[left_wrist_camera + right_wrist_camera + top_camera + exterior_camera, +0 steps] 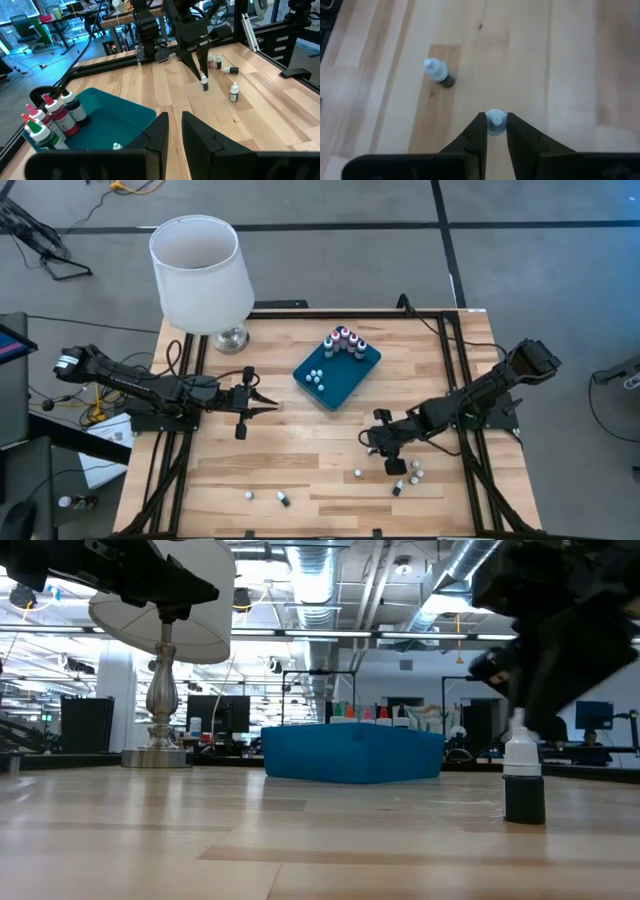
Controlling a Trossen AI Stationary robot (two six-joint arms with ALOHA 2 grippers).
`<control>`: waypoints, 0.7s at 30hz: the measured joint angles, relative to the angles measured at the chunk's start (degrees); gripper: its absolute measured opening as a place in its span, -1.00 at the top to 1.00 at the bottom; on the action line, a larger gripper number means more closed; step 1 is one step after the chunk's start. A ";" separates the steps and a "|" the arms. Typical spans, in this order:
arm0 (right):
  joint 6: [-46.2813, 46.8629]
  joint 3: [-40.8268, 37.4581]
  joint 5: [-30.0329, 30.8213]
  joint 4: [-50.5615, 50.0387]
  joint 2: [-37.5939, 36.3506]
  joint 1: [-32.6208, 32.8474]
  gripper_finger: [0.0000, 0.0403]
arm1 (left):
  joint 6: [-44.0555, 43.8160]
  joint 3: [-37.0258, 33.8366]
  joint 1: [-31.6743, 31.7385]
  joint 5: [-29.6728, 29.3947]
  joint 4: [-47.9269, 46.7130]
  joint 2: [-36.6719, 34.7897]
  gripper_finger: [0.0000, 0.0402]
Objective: Pick & Place food coloring
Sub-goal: Put the small green food coloring bottle into the blue container
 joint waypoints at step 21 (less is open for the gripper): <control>-21.35 15.02 0.00 -8.42 -0.02 -18.88 0.74 | -0.02 0.00 0.00 0.00 0.00 0.00 0.77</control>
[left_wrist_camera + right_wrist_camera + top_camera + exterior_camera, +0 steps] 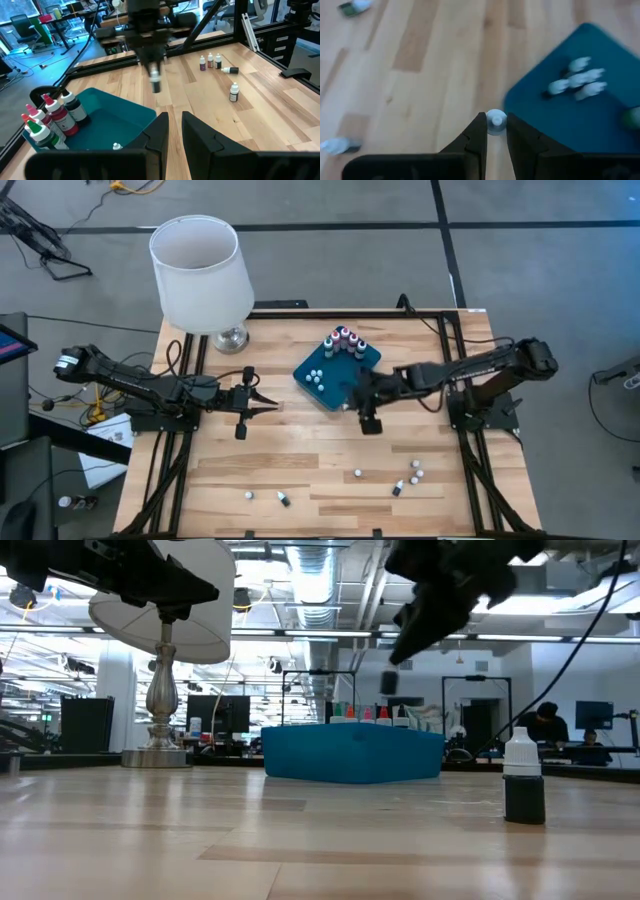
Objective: Pick & Place food coloring
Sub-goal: Put the small green food coloring bottle into the blue container
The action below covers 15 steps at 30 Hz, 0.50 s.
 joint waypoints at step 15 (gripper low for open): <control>-2.65 1.48 -0.17 10.35 5.55 -8.31 0.74 | 1.05 0.00 0.09 -0.26 0.04 0.02 0.77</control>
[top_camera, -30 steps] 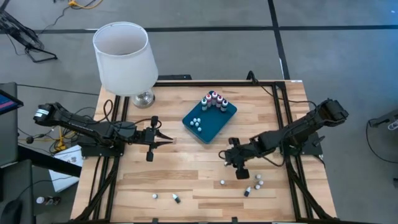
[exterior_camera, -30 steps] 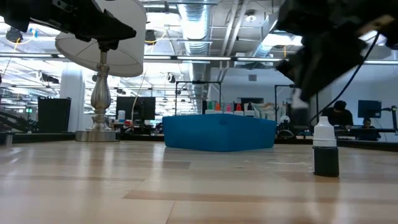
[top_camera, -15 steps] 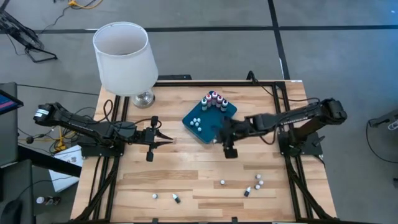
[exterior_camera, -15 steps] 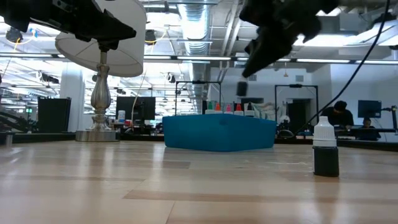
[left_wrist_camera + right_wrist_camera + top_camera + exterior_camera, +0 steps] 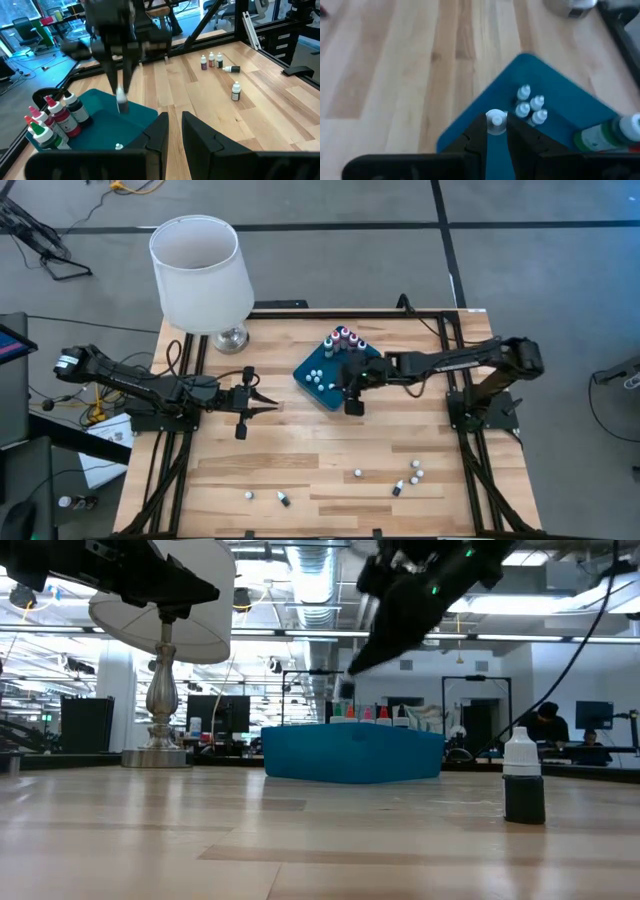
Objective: Pick & Place food coloring
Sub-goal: Put the small green food coloring bottle into the blue container
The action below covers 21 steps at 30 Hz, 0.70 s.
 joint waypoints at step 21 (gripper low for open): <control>3.53 8.39 2.99 -1.94 14.18 -7.11 0.74 | 0.42 0.00 0.04 0.04 -0.27 0.01 0.77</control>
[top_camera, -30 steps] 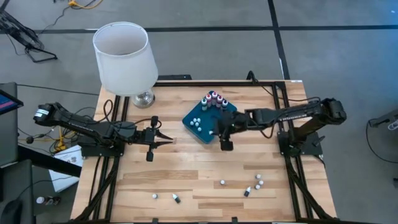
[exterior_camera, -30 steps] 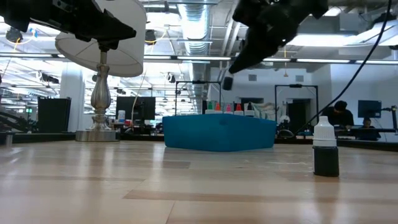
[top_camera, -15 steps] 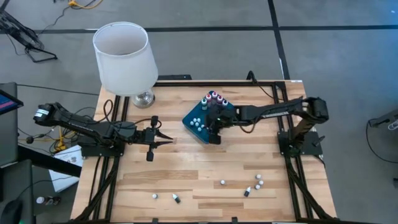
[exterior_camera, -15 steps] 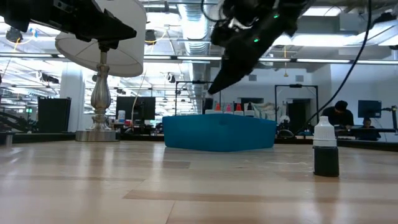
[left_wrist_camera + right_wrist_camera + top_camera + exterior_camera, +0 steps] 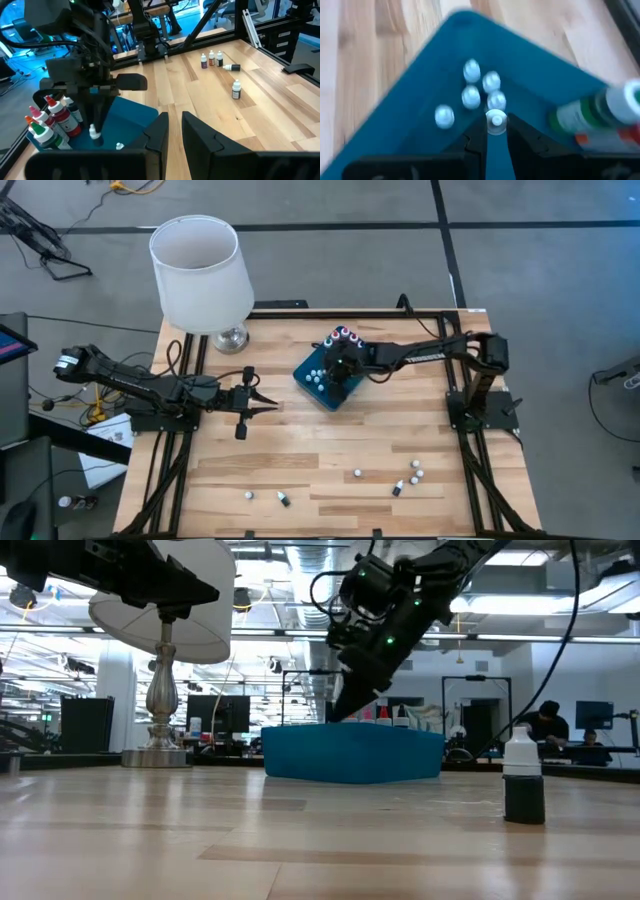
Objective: Pick & Place food coloring
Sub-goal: Put the small green food coloring bottle into the blue container
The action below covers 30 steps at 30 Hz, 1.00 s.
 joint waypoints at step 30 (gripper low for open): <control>4.50 -0.05 -1.95 -0.63 3.78 -0.60 0.74 | 0.39 0.00 0.00 -0.19 0.33 0.09 0.77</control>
